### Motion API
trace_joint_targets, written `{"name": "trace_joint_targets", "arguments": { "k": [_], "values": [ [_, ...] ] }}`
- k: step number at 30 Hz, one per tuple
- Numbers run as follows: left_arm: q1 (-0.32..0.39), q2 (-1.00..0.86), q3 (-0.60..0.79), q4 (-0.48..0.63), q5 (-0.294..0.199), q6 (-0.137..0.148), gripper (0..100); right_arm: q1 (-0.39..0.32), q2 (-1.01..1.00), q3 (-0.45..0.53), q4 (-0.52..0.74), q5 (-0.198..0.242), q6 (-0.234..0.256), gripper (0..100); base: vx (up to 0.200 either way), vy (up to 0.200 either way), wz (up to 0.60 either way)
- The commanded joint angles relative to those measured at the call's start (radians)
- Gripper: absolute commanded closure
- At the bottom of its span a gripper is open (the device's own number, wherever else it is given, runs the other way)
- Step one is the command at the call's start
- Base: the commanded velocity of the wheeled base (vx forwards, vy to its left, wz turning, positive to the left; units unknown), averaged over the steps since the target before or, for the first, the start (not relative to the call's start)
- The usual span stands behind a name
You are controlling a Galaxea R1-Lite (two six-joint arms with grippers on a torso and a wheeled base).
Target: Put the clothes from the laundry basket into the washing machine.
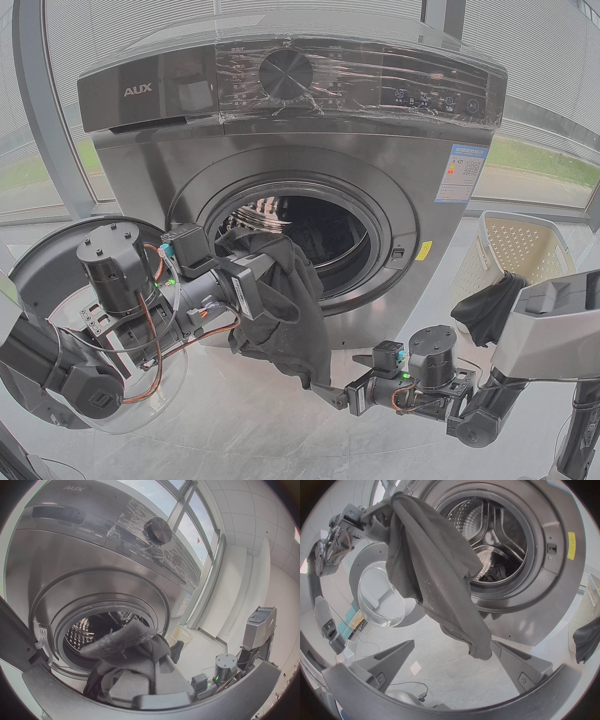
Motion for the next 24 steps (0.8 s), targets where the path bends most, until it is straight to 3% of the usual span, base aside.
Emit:
{"name": "trace_joint_targets", "arguments": {
  "k": [1,7,13,24],
  "values": [
    [-0.001,0.003,0.001,0.005,0.003,0.0,100,0.0,0.108,-0.061,-0.01,0.011,0.0,0,0.0,0.0,0.0],
    [0.001,0.0,0.003,0.008,0.006,0.003,100,-0.002,0.176,-0.098,-0.03,0.01,-0.002,0,0.0,0.0,0.0],
    [-0.002,-0.004,0.0,0.01,0.042,0.008,100,-0.002,0.204,-0.124,-0.03,0.002,-0.003,0,0.0,0.0,0.0],
    [-0.004,-0.007,-0.008,0.007,0.059,0.009,100,-0.003,0.328,-0.262,-0.081,0.008,-0.031,0,0.0,0.0,0.0]
  ]
}}
